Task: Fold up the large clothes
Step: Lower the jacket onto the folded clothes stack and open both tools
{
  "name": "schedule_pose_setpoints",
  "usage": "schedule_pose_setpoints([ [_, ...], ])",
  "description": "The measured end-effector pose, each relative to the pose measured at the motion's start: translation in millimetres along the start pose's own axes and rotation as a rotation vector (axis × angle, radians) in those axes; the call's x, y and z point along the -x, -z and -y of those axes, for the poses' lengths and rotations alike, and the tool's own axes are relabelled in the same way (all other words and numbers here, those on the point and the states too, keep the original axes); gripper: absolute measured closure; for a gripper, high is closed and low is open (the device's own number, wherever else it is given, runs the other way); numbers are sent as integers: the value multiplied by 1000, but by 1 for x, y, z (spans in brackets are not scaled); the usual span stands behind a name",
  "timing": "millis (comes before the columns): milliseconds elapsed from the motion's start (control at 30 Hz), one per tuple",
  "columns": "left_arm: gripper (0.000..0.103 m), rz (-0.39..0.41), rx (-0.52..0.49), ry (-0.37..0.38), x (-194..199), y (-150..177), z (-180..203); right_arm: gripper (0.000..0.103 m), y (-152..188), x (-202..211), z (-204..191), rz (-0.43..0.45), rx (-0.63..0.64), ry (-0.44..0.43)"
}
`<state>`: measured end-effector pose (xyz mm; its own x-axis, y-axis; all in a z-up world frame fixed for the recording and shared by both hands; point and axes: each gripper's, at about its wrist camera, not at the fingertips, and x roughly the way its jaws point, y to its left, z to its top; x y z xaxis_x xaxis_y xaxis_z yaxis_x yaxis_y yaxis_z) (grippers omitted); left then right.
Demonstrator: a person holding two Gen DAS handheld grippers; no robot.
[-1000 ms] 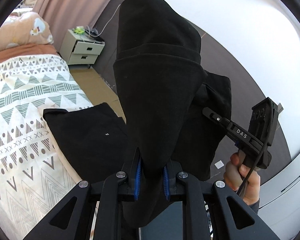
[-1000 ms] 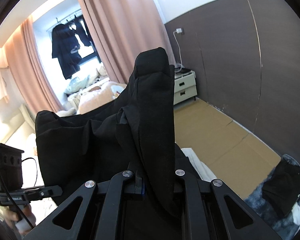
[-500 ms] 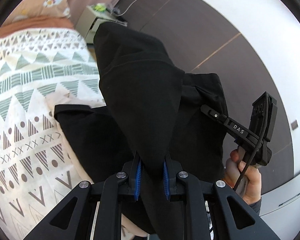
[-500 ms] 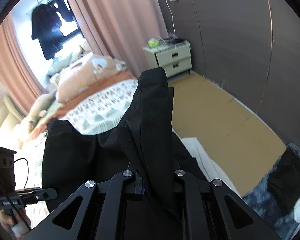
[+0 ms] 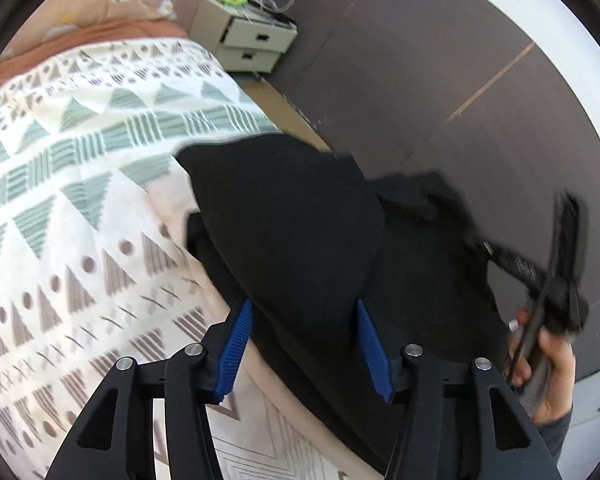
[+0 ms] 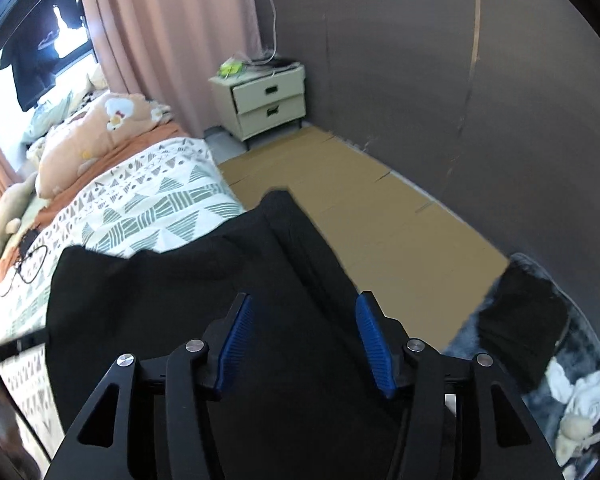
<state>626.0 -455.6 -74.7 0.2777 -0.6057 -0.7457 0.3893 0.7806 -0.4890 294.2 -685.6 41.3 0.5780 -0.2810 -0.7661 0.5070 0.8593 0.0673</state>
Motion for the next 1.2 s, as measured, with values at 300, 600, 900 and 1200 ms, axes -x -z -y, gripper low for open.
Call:
schedule_pose_setpoints([
  [300, 48, 47, -17, -2, 20, 11, -11, 49, 53, 37, 74, -16, -233, 54],
  [600, 49, 11, -38, 22, 12, 3, -4, 49, 106, 22, 106, -60, -465, -64],
  [900, 49, 15, -7, -4, -23, -11, -6, 96, 105, 12, 109, 33, -465, -79],
  [1200, 46, 39, 27, -71, -32, -25, -17, 95, 106, 11, 98, 14, -475, 67],
])
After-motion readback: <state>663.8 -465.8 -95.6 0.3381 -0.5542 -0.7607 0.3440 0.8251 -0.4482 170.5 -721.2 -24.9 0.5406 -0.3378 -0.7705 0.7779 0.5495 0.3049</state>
